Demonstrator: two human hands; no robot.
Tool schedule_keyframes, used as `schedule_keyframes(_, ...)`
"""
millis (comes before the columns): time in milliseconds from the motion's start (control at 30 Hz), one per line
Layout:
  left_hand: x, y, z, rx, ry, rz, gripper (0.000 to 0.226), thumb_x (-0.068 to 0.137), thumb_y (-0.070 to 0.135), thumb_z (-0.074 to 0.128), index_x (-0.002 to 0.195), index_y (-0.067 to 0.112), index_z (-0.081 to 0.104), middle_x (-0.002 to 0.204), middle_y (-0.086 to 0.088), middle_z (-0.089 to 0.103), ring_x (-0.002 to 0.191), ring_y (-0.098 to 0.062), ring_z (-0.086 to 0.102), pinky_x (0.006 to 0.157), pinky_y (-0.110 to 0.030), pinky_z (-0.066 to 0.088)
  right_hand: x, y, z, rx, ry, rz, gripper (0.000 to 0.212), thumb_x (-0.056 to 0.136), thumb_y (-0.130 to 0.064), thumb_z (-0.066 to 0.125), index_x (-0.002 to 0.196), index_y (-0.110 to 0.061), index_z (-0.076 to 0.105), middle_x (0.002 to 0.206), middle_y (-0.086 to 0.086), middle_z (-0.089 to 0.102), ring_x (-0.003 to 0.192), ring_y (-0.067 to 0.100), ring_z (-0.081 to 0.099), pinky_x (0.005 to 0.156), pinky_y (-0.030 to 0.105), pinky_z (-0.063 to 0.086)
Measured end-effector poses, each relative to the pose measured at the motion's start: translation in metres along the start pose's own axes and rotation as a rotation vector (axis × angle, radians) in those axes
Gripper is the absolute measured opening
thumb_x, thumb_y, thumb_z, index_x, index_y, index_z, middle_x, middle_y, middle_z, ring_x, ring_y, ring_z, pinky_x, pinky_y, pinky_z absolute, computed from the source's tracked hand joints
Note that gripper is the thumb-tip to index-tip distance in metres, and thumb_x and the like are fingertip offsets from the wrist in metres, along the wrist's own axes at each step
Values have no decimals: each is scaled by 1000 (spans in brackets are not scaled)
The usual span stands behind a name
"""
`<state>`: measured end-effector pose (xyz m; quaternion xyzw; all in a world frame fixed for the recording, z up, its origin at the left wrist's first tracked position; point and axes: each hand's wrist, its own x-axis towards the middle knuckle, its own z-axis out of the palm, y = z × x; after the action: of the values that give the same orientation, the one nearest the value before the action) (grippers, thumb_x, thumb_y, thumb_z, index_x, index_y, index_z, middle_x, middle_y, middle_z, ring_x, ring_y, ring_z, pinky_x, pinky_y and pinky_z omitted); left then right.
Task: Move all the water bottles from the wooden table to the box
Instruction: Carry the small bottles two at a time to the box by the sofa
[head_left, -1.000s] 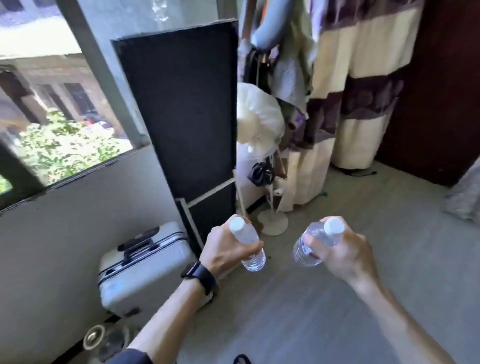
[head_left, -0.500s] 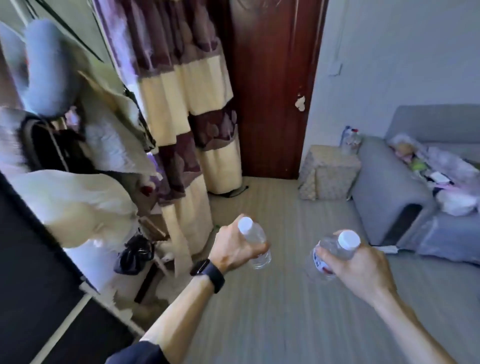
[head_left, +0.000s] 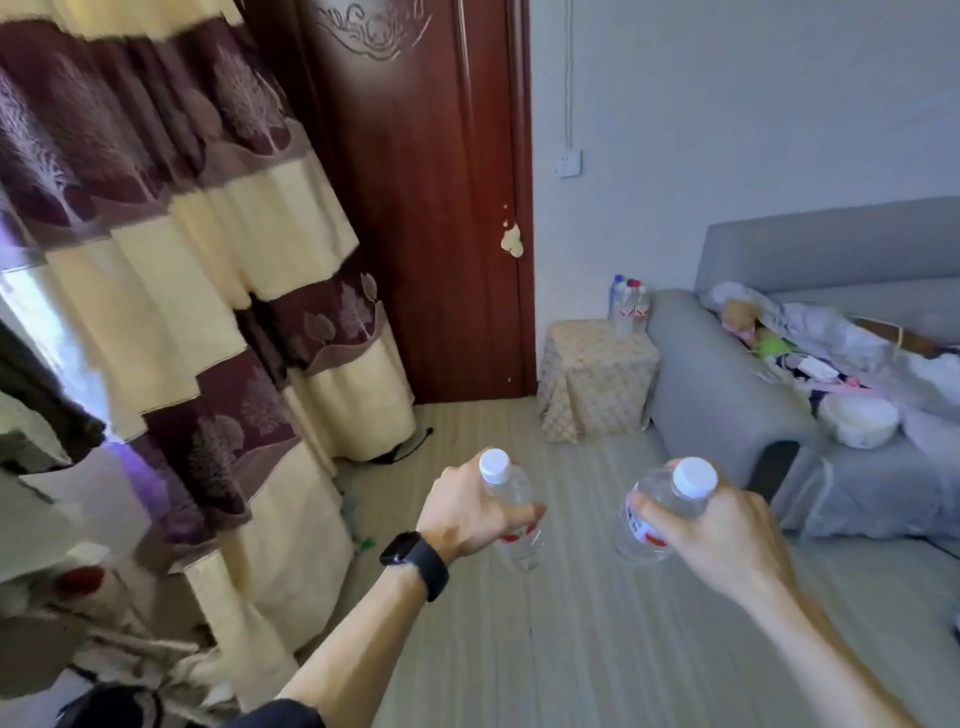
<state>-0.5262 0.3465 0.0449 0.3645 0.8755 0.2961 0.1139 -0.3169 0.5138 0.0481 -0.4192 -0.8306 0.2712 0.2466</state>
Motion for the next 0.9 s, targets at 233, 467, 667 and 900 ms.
schedule_keyframes(233, 149, 9, 2, 15, 39, -28, 46, 53, 71, 68, 82, 35, 65, 73, 20, 69, 71, 5, 63, 69, -26, 57, 153, -2, 8, 10, -18, -46, 62, 70, -70, 68, 110, -23, 68, 94, 9, 76, 102, 36, 66, 79, 39, 52)
schedule_keyframes(467, 318, 12, 14, 118, -27, 51, 58, 55, 80, 60, 89, 34, 62, 82, 15, 67, 77, -6, 63, 74, -34, 57, 298, 2, 42, 18, 21, -6, 54, 71, -64, 74, 104, -22, 68, 93, 6, 75, 102, 35, 66, 76, 37, 50)
schedule_keyframes(667, 461, 44, 23, 70, -71, 117, 54, 55, 77, 66, 92, 37, 60, 85, 17, 68, 82, -8, 65, 76, -34, 58, 412, 16, 56, -2, 19, 67, 45, 74, -61, 74, 91, -20, 69, 80, 4, 73, 91, 32, 68, 74, 39, 53)
schedule_keyframes(900, 601, 92, 70, 48, -162, 176, 56, 56, 77, 67, 91, 34, 66, 84, 14, 70, 80, -7, 67, 76, -36, 59, 533, 67, 67, 22, 74, 149, 46, 71, -65, 73, 82, -20, 66, 71, 2, 70, 80, 30, 67, 69, 39, 52)
